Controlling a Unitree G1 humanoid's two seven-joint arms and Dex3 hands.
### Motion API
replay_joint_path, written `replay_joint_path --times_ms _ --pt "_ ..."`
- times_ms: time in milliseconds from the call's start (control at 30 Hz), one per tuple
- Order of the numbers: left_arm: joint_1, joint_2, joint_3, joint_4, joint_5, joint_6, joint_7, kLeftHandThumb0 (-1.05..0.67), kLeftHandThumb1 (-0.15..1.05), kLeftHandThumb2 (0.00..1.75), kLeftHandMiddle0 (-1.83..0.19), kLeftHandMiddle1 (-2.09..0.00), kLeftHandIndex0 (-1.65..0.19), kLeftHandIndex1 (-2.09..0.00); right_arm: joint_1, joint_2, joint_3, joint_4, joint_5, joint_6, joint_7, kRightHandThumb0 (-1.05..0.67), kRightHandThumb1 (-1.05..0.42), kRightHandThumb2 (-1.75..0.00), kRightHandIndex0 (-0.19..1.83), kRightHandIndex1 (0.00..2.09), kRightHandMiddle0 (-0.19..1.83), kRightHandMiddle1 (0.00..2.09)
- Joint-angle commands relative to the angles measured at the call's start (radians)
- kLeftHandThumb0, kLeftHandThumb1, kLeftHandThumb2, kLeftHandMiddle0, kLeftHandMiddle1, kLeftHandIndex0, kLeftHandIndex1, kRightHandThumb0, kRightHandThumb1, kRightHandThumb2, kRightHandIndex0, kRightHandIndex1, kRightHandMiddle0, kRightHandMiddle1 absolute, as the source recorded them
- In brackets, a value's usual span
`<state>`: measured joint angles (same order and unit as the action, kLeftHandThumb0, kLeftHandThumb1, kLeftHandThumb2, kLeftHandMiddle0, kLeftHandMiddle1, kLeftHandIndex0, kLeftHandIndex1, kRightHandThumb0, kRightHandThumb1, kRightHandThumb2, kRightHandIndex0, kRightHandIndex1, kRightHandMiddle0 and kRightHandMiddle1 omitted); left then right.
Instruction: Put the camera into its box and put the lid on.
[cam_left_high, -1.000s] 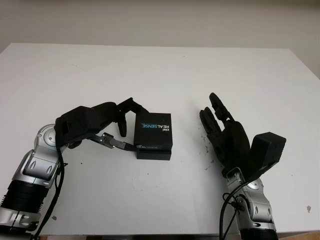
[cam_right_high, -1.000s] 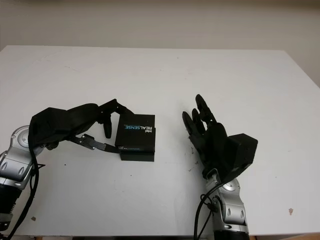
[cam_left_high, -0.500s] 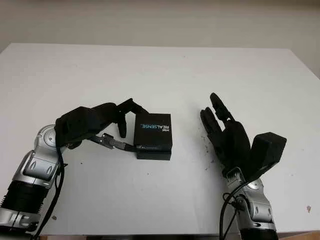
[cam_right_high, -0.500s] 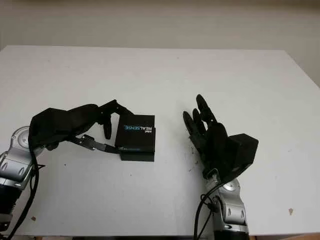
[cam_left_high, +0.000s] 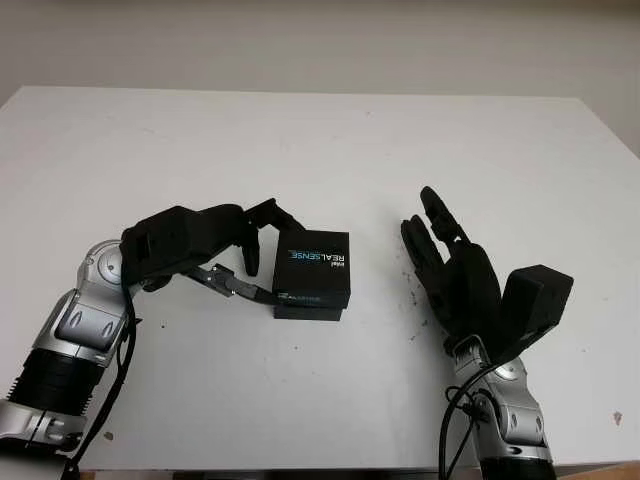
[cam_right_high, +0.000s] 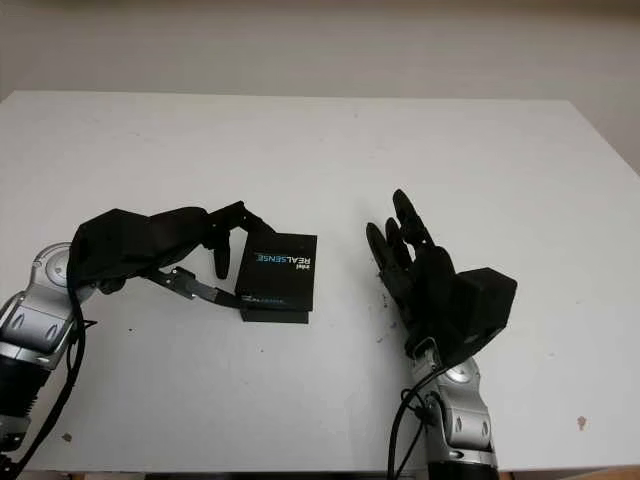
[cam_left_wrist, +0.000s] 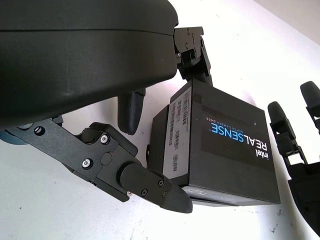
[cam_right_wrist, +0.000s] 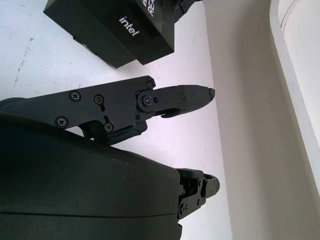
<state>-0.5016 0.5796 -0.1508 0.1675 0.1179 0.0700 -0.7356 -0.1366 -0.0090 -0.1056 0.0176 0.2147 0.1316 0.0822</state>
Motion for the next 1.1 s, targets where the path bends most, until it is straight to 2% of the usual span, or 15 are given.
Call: replay_joint_path --times_ms 0,133,600,1067 --pt "-0.019 -0.008 -0.009 0.011 -0.003 -0.012 -0.006 -0.35 1.05 0.31 -0.72 -2.09 -0.46 -2.09 0.007 0.006 -0.001 -0.027 0.006 0.006 -0.003 -0.48 -1.05 -0.18 0.07 0.06 0.12 0.06" --pt "-0.022 -0.012 -0.011 0.024 -0.004 -0.033 -0.006 -0.37 1.05 0.31 -0.72 -2.09 -0.47 -2.09 0.009 0.003 0.0 -0.028 0.003 0.006 -0.002 -0.48 -1.05 -0.19 0.07 0.06 0.12 0.06" --pt "0.006 0.008 -0.008 -0.018 0.012 0.004 -0.006 -0.36 1.05 0.32 -0.71 -2.09 -0.41 -2.09 -0.001 0.001 -0.003 -0.016 -0.002 0.001 -0.001 -0.49 -1.05 -0.18 0.06 0.05 0.12 0.06" --pt "0.08 0.058 0.035 -0.087 -0.02 0.03 -0.021 -0.35 1.05 0.31 -0.69 -2.09 -0.38 -2.09 0.001 0.002 -0.001 -0.02 -0.001 0.006 -0.003 -0.49 -1.05 -0.19 0.06 0.05 0.12 0.06"
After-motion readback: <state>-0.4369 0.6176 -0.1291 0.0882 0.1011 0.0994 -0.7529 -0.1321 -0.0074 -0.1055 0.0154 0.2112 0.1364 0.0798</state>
